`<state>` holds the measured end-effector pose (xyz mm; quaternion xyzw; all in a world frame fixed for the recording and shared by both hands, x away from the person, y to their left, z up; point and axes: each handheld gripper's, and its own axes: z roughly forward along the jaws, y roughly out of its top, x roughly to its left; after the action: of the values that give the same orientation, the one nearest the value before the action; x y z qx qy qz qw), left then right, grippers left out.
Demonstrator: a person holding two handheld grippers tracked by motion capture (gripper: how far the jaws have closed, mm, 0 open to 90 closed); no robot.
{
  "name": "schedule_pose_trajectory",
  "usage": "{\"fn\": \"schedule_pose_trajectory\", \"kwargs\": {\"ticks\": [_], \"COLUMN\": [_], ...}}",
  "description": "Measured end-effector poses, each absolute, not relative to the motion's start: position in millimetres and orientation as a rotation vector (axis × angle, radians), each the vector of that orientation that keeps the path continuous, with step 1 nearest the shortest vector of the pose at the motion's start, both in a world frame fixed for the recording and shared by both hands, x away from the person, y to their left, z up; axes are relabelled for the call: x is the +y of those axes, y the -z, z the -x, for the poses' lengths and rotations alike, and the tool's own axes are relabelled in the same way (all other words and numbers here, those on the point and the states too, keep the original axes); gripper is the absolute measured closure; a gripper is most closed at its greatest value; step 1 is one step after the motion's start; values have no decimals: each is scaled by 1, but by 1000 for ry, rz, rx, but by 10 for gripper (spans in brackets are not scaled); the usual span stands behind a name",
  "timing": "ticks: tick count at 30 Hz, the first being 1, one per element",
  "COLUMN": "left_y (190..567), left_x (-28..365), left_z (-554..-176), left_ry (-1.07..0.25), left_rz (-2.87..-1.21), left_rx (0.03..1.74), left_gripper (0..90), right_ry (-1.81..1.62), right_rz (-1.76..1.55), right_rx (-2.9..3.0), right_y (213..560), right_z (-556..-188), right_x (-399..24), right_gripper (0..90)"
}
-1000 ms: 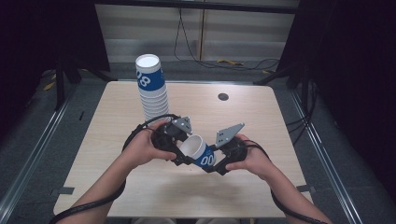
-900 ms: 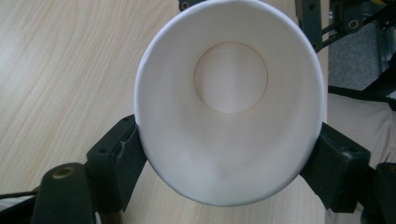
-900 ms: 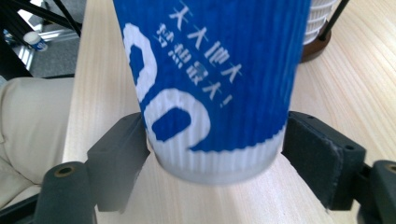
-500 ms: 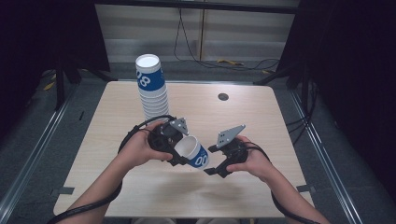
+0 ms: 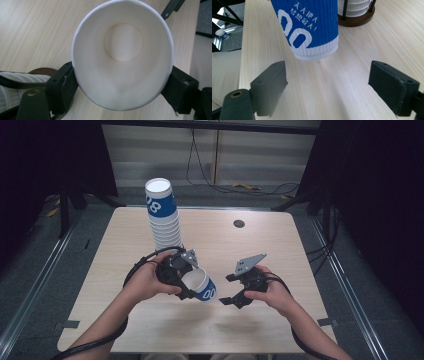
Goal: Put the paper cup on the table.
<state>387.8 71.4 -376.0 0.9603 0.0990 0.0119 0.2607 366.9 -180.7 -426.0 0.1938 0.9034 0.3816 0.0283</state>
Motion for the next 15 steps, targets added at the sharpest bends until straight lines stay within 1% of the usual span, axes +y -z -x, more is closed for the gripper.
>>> {"fn": "schedule_pose_trajectory", "kwargs": {"ticks": [15], "left_y": [387], "left_x": [72], "left_z": [-385], "left_ry": [-24], "left_rz": [-2668], "left_rx": [272], "left_gripper": [210], "right_ry": [-1143], "right_rz": [-593], "right_rx": [2783], "right_y": [431], "right_z": [-365], "right_x": [-183], "right_gripper": [143]}}
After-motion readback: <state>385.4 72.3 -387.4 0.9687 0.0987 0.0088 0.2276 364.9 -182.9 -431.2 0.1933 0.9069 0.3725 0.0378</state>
